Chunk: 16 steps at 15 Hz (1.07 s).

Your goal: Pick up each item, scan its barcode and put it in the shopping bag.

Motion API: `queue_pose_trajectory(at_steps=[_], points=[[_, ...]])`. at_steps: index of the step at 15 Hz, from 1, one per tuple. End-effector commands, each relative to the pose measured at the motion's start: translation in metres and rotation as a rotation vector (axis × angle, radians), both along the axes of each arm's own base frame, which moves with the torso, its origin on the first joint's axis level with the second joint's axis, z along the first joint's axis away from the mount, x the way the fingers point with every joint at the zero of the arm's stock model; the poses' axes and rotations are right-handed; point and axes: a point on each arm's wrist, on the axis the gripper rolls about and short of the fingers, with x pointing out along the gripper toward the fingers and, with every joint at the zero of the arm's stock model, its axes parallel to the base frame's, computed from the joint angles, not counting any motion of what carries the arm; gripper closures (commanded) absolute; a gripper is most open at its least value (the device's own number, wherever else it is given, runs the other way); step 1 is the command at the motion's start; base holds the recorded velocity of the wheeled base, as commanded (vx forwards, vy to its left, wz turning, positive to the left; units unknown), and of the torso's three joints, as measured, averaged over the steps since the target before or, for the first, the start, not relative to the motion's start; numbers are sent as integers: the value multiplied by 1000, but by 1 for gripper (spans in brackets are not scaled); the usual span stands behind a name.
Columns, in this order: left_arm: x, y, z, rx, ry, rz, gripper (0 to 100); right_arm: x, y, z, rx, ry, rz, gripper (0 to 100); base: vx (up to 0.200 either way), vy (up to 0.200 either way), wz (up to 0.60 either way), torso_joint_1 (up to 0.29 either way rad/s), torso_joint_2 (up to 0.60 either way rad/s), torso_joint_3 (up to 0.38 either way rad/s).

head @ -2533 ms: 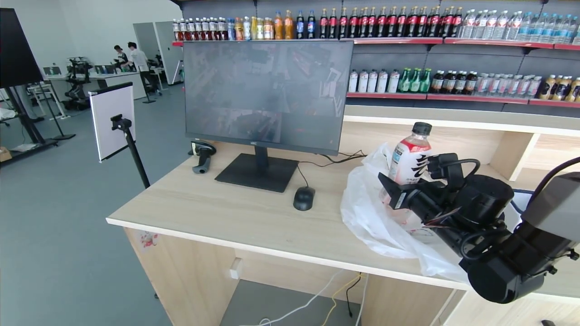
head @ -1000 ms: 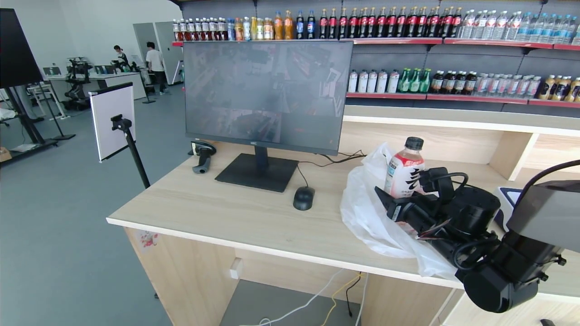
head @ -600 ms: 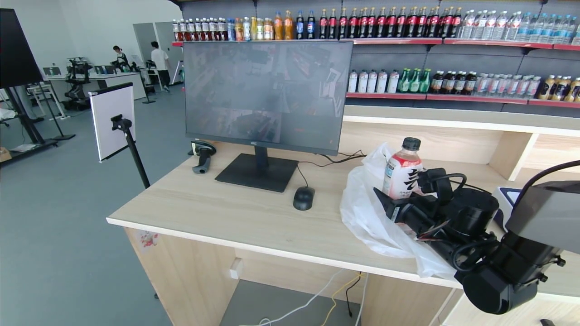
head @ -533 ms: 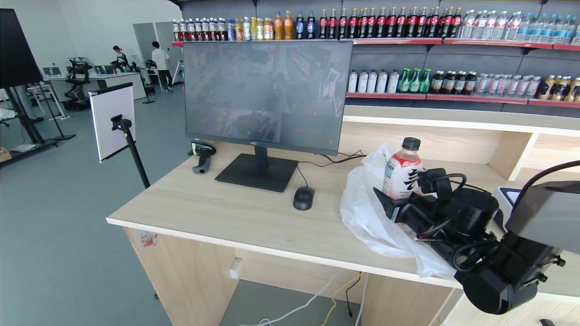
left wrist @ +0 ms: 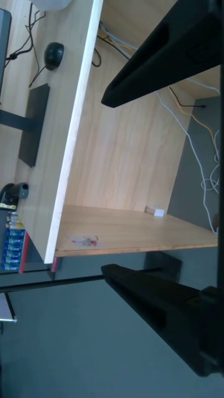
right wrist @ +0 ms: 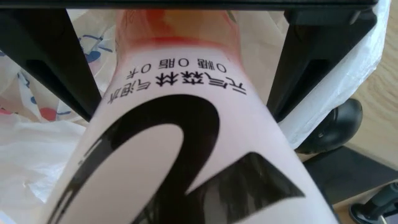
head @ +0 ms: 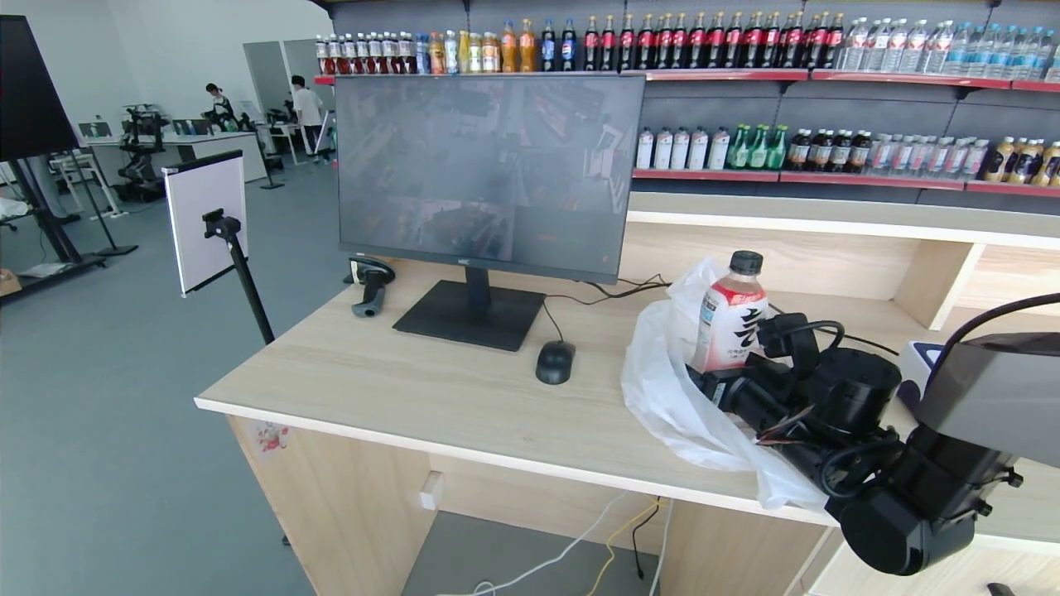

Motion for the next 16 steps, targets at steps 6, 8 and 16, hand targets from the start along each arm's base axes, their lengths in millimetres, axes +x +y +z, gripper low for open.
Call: queue_pose_trajectory(at_steps=[6, 8, 16], points=[[0, 0, 0, 1, -1, 1, 0, 0, 0, 5, 18, -14, 0, 0, 0, 0, 0, 0, 0, 0], [0, 0, 0, -1, -1, 1, 0, -2, 0, 8, 20, -20, 1, 0, 0, 0, 0, 0, 0, 0], [0, 0, 0, -1, -1, 1, 0, -9, -1, 21, 29, -50, 4, 0, 0, 0, 0, 0, 0, 0]])
